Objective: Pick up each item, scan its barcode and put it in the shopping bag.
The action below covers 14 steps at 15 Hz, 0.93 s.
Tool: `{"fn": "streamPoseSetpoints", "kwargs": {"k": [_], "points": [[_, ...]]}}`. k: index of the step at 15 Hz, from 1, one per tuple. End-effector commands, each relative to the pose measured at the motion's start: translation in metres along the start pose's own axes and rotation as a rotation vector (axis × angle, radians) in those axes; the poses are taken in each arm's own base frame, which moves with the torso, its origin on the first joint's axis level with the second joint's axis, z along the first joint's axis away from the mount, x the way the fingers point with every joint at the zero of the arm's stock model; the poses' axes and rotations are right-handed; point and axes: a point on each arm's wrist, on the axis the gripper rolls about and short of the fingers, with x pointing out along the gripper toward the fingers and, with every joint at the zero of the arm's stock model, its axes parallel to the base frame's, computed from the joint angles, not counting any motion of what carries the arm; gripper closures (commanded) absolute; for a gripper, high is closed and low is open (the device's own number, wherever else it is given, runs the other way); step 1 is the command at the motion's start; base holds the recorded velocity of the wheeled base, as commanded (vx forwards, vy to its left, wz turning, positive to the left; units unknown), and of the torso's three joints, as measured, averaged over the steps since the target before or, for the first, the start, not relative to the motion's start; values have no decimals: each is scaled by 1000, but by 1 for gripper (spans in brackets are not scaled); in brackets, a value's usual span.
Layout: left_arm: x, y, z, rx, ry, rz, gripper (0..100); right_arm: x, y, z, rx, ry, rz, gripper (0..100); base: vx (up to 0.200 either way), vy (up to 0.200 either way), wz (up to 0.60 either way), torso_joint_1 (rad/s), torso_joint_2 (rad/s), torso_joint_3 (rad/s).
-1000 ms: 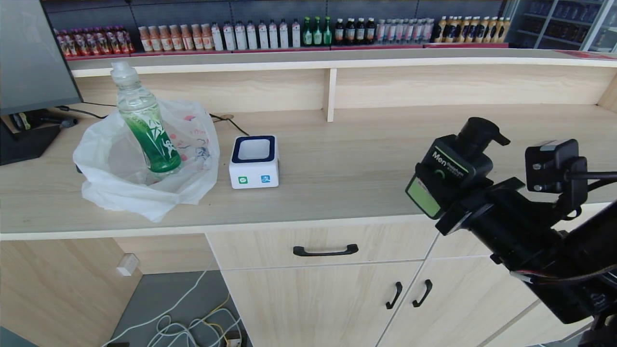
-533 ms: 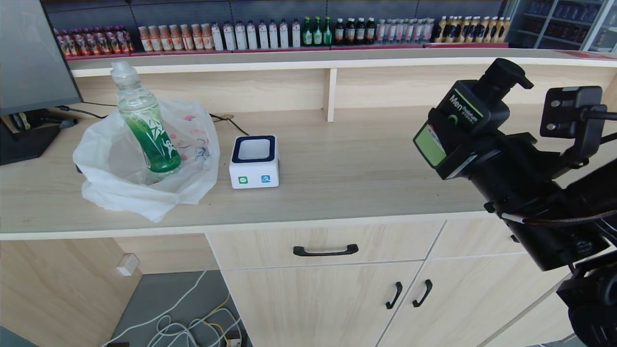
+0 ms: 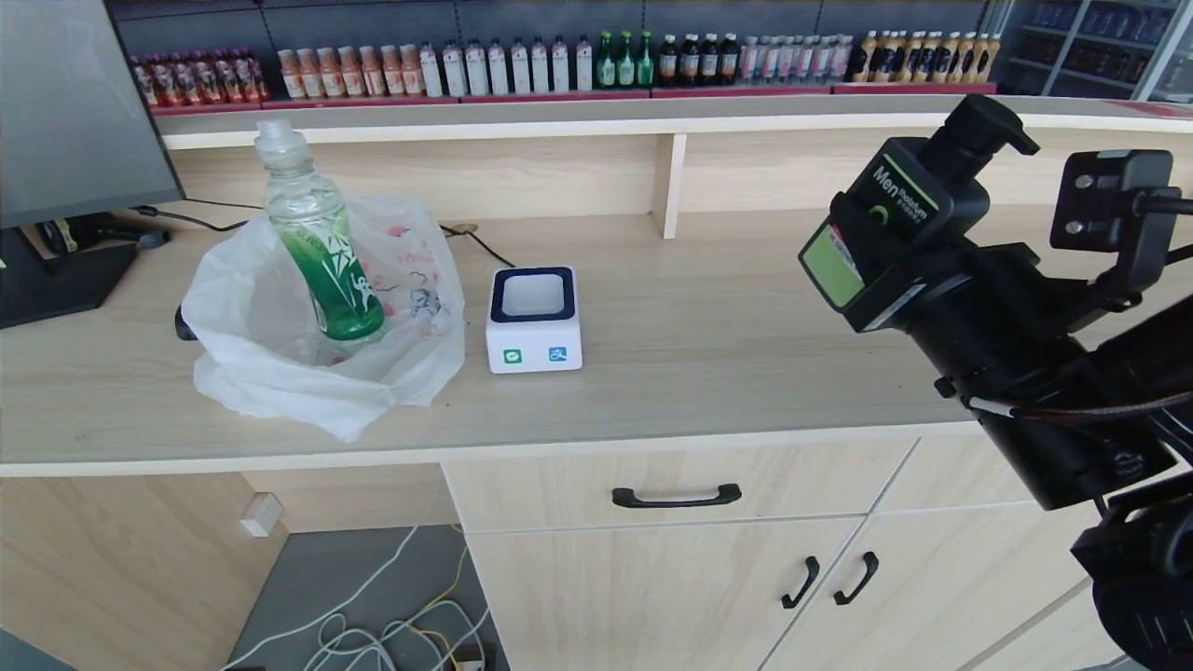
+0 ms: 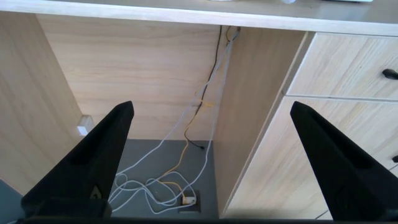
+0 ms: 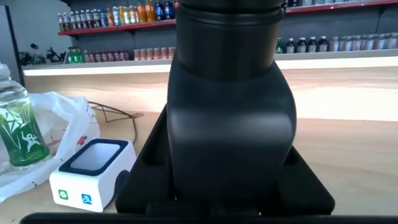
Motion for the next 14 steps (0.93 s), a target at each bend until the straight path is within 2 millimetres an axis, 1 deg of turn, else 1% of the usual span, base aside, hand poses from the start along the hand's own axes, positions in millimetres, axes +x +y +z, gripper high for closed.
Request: {"fn": "streamPoseSetpoints", "kwargs": {"k": [1, 13, 14], "points": [[0, 0, 0, -3, 0, 0, 0, 1, 0, -2, 0, 3, 1, 100, 0, 200, 0, -7, -2, 2], [0, 0, 0, -3, 0, 0, 0, -2, 0, -3, 6, 14, 2, 100, 0, 200, 0, 1, 2, 2], [0, 0, 0, 2, 0, 0, 0, -1, 0, -3, 6, 12, 3, 100, 0, 0, 0, 0, 0, 0]]}}
